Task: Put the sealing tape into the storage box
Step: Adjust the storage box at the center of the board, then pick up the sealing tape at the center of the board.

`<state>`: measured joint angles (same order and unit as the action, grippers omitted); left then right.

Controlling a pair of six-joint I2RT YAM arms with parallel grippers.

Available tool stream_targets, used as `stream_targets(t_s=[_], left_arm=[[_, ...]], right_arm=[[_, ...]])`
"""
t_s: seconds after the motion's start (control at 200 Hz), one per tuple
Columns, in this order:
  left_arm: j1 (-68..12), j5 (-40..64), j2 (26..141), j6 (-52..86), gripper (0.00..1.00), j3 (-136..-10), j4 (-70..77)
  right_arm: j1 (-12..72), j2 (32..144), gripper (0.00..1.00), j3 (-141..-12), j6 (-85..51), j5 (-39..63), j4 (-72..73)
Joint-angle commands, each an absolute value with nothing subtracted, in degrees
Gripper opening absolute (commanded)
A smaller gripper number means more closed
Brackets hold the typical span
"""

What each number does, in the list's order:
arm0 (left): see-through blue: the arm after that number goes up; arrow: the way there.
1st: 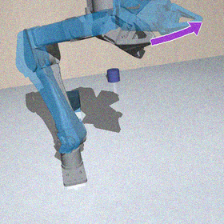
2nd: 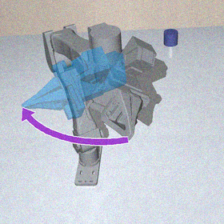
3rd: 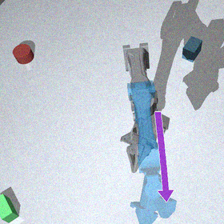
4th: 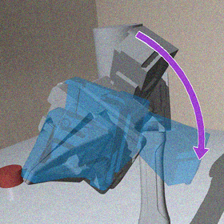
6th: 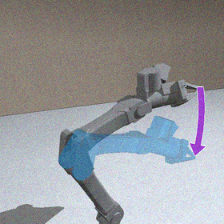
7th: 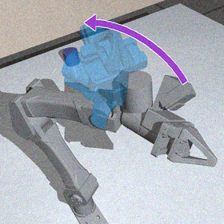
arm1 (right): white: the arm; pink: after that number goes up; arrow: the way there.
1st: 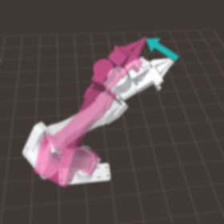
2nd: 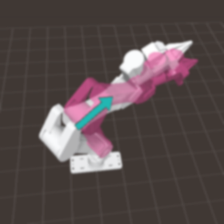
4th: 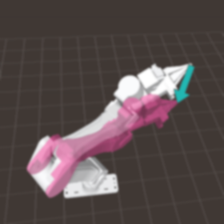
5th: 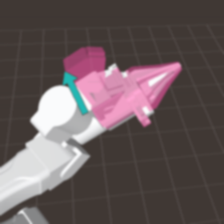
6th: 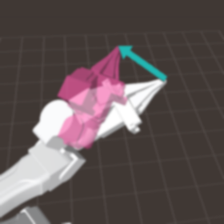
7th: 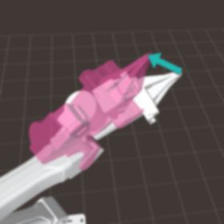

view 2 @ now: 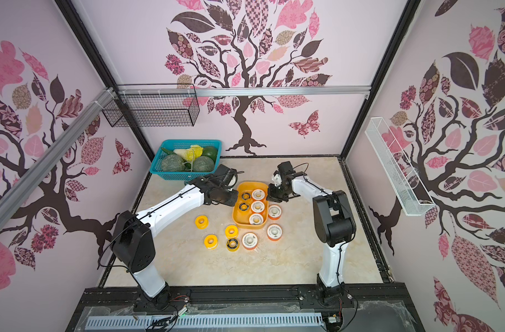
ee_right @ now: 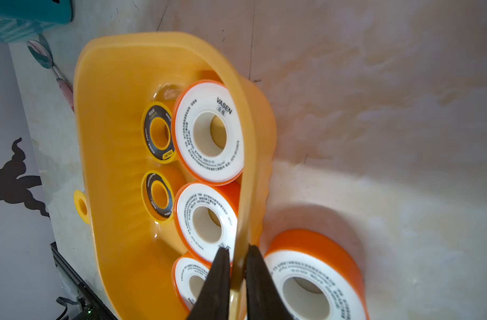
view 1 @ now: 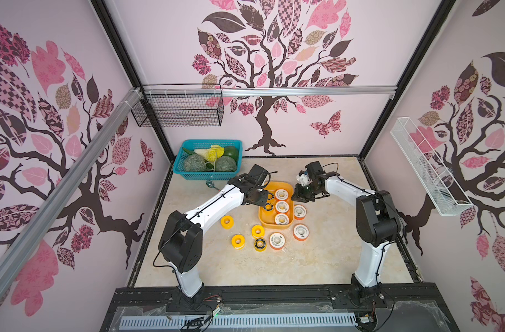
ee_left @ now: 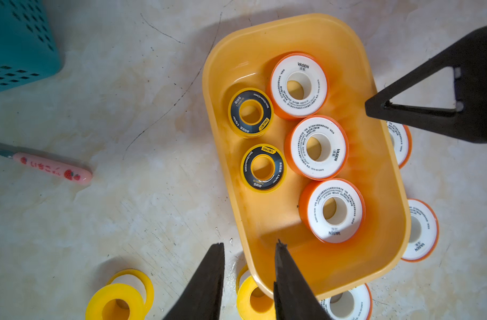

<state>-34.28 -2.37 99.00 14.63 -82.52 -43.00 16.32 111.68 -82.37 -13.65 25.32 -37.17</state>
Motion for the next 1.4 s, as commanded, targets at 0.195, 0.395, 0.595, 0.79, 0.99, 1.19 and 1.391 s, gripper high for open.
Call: stream_targets(t_s=[0.195, 0.395, 0.595, 0.79, 0.99, 1.19, 1.391], left_arm=[[-30.8, 0.1, 91.3, 16.8, 0.36, -74.6, -40.5], [-28.9, 1.7, 88.6, 16.5, 0.43, -70.9, -37.3], [-28.5, 5.5, 88.9, 17.2, 0.50, -69.9, -35.4], [-26.9, 10.2, 90.2, 19.6, 0.51, -69.5, -33.4], [-23.1, 18.0, 90.5, 20.6, 0.51, -67.6, -31.8], [-21.5, 21.2, 90.3, 22.1, 0.51, -66.5, -31.0], [-17.9, 22.5, 89.6, 23.2, 0.51, -64.6, -30.8]], right_arm=[[16.3, 111.7, 0.25, -86.8, -11.3, 23.9, -39.8], [16.3, 108.0, 0.38, -86.2, -10.6, 23.7, -39.5], [16.3, 100.7, 0.44, -81.8, -7.7, 25.3, -38.3], [21.4, 91.5, 0.51, -73.6, -1.7, 22.5, -37.8], [30.6, 84.0, 0.57, -65.6, 0.3, 17.4, -35.1], [37.9, 80.5, 0.63, -60.5, -0.5, 15.8, -31.9], [49.4, 84.0, 0.71, -60.3, -1.1, 10.6, -29.5]])
